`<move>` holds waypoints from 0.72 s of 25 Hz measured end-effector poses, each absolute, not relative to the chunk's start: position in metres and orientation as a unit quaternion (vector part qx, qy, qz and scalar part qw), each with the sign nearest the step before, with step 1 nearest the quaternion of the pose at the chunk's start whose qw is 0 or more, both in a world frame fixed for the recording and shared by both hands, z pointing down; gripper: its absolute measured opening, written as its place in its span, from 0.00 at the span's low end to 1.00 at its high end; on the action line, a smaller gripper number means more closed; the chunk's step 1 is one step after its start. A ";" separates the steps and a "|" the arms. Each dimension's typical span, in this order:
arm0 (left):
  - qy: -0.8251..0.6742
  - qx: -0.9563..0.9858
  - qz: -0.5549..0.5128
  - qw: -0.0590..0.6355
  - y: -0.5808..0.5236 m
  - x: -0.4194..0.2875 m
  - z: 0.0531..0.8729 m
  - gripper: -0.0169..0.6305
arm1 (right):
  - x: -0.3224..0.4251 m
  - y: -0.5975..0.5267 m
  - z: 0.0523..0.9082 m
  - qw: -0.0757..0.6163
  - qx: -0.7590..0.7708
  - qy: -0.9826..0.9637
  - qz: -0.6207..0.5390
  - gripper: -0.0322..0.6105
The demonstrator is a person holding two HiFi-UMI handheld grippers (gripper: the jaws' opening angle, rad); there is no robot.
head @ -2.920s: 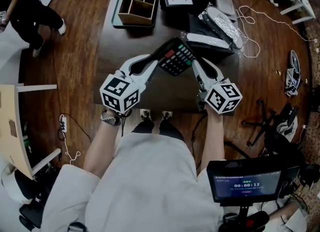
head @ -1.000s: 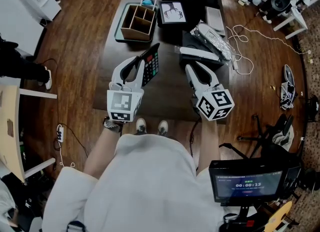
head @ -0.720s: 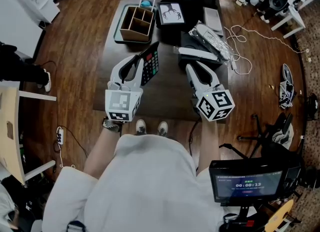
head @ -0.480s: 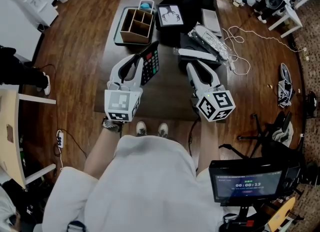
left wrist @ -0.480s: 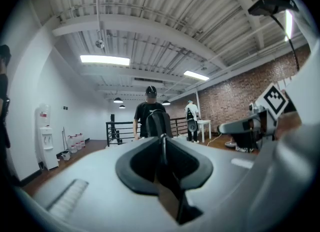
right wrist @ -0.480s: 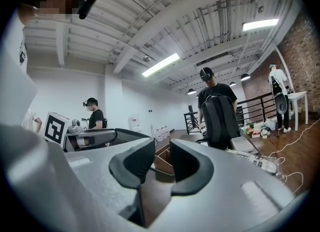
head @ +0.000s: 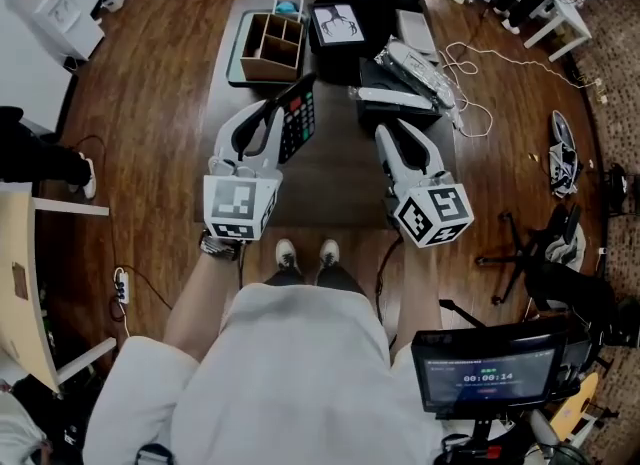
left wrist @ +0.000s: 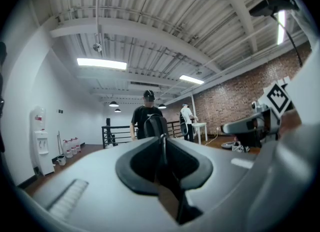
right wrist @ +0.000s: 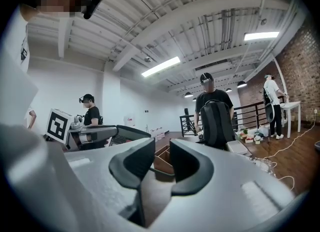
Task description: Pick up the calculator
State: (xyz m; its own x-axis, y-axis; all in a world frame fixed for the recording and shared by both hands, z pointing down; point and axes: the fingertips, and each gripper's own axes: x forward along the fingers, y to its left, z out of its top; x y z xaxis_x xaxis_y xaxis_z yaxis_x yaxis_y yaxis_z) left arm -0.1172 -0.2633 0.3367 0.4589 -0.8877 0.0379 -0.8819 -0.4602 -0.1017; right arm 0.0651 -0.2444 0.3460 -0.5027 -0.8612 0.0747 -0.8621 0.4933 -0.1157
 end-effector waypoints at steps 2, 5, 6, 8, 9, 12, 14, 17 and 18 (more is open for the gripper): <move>0.515 -0.855 -0.044 0.032 -0.259 -0.119 0.339 0.11 | 0.065 -0.235 0.349 0.004 0.503 -0.861 0.072 0.20; 0.512 -0.857 -0.045 0.026 -0.247 -0.118 0.344 0.11 | 0.067 -0.222 0.354 0.006 0.508 -0.858 0.077 0.20; 0.512 -0.858 -0.045 0.026 -0.243 -0.117 0.345 0.11 | 0.068 -0.218 0.354 0.005 0.509 -0.857 0.078 0.20; 0.509 -0.859 -0.042 0.027 -0.236 -0.113 0.343 0.11 | 0.072 -0.211 0.353 0.003 0.510 -0.857 0.078 0.20; 0.507 -0.860 -0.039 0.028 -0.231 -0.110 0.341 0.11 | 0.075 -0.207 0.351 0.000 0.510 -0.856 0.077 0.20; 0.509 -0.859 -0.036 0.030 -0.213 -0.103 0.336 0.11 | 0.079 -0.190 0.348 -0.008 0.508 -0.858 0.075 0.20; 0.512 -0.857 -0.036 0.037 -0.196 -0.098 0.332 0.11 | 0.083 -0.175 0.346 -0.014 0.502 -0.862 0.072 0.20; 0.517 -0.853 -0.038 0.056 -0.166 -0.087 0.329 0.11 | 0.093 -0.146 0.342 -0.021 0.493 -0.867 0.064 0.20; 0.521 -0.851 -0.037 0.059 -0.154 -0.083 0.328 0.11 | 0.098 -0.134 0.340 -0.022 0.490 -0.869 0.062 0.20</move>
State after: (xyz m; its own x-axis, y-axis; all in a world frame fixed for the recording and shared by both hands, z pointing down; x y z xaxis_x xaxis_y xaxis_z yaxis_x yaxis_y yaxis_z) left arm -0.0827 -0.1535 0.3283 0.4552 -0.8904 0.0010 -0.8817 -0.4509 -0.1391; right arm 0.0981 -0.1337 0.3400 -0.5184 -0.8548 0.0228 -0.8494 0.5117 -0.1294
